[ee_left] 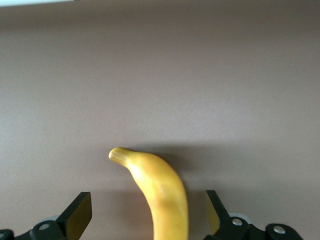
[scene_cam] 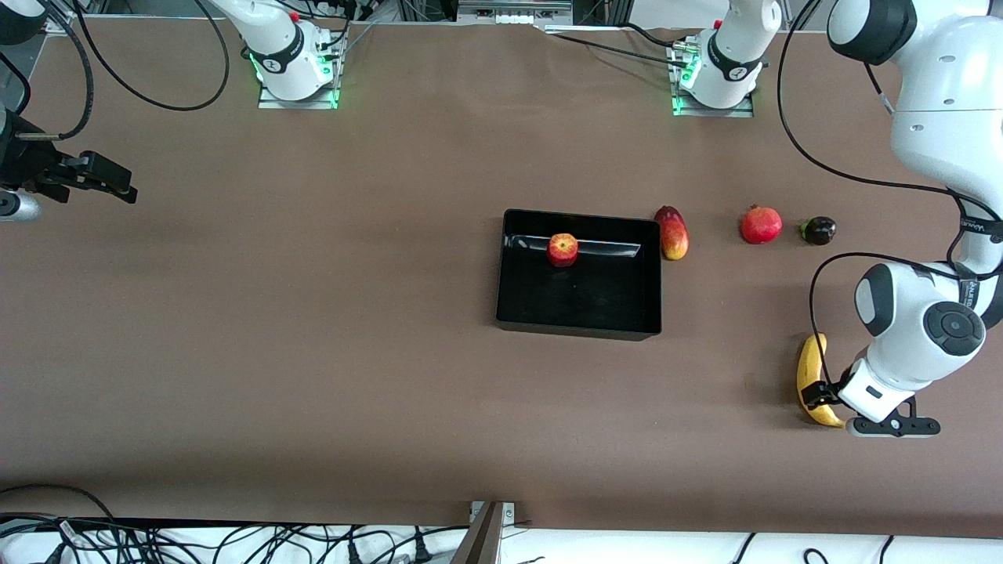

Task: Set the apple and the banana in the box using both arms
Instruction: 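Move the left gripper down to the yellow banana, then grasp the banana with the left gripper and lift it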

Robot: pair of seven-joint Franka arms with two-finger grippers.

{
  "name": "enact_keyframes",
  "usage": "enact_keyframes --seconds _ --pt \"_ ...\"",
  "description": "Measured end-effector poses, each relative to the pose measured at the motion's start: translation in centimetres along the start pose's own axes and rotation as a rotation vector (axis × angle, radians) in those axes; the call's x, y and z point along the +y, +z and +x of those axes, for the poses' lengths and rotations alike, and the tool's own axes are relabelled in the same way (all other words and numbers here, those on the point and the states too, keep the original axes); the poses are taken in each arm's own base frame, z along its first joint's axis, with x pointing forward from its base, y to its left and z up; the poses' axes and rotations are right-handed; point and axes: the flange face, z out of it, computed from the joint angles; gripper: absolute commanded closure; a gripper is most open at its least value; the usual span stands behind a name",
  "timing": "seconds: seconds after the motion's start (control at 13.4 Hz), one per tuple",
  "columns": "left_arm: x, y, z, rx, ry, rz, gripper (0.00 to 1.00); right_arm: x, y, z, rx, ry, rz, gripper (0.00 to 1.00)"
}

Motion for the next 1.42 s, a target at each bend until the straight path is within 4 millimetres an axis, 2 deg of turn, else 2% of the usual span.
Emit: enact_keyframes --seconds 0.15,0.22,0.3,0.45,0.52,0.6,0.67,0.75,0.89,1.12,1.27,1.42 --pt "0.2 1.6 -0.6 -0.019 0.006 -0.004 0.00 0.0 0.0 0.0 0.000 0.000 0.000 0.00" --pt "0.4 2.3 -0.9 -0.030 0.008 -0.007 0.03 0.0 0.0 0.0 -0.001 0.000 0.000 0.00" --pt "0.5 2.9 -1.2 -0.040 0.009 -0.009 0.21 0.0 0.0 0.0 -0.001 0.000 0.000 0.00" --pt "0.7 3.6 -1.8 -0.055 0.012 -0.013 0.47 0.0 0.0 0.0 -0.001 0.000 0.000 0.00" --pt "0.8 3.8 -1.9 -0.060 0.013 -0.014 0.65 0.0 0.0 0.0 -0.001 0.000 0.000 0.00" --pt "0.9 3.8 -2.0 -0.062 0.013 -0.014 0.89 -0.1 0.0 0.0 -0.001 -0.001 0.000 0.00" --pt "0.9 3.9 -2.0 -0.067 0.014 -0.014 0.96 -0.1 0.0 0.0 -0.001 -0.001 0.000 0.00" --pt "0.9 3.9 -2.1 -0.076 0.014 -0.014 1.00 -0.1 0.0 0.0 -0.001 -0.002 0.000 0.00" --pt "1.0 3.4 -2.1 -0.097 0.015 -0.011 1.00 -0.1 0.0 0.0 -0.001 -0.002 0.000 0.00" --pt "2.0 0.5 -1.6 -0.151 -0.006 -0.018 1.00 -0.1 0.0 0.0 -0.002 -0.003 0.000 0.00" --pt "4.4 -2.8 -1.0 -0.177 -0.069 -0.047 1.00 -0.2 0.0 0.0 -0.002 -0.003 0.000 0.00" --pt "8.6 -6.7 -0.3 -0.192 -0.159 -0.060 1.00 -0.2 0.0 0.0 -0.002 -0.003 0.000 0.00"
